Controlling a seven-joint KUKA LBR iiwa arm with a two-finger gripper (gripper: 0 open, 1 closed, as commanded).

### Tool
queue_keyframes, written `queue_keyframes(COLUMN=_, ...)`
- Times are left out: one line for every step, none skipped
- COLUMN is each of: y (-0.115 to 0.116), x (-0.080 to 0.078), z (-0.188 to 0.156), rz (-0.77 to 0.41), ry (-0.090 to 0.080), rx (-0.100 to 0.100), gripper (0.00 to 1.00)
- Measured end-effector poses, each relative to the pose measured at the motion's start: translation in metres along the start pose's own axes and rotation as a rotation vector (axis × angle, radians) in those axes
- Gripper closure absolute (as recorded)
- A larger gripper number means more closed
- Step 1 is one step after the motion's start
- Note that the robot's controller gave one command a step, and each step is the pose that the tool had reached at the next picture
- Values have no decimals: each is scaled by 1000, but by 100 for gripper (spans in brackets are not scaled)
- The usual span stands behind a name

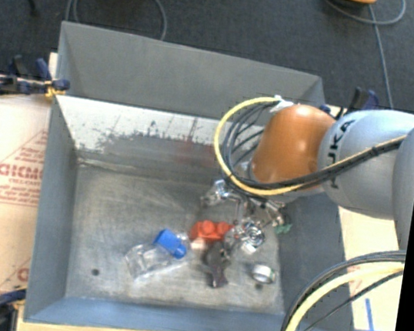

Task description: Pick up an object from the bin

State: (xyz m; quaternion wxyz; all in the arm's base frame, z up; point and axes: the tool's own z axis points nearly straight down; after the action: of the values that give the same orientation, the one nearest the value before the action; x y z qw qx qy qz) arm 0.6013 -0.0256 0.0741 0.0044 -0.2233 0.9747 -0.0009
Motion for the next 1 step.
queue_keyframes(y=-1, x=-1, z=-2, rz=2, ry=3, rx=-1, gripper=0)
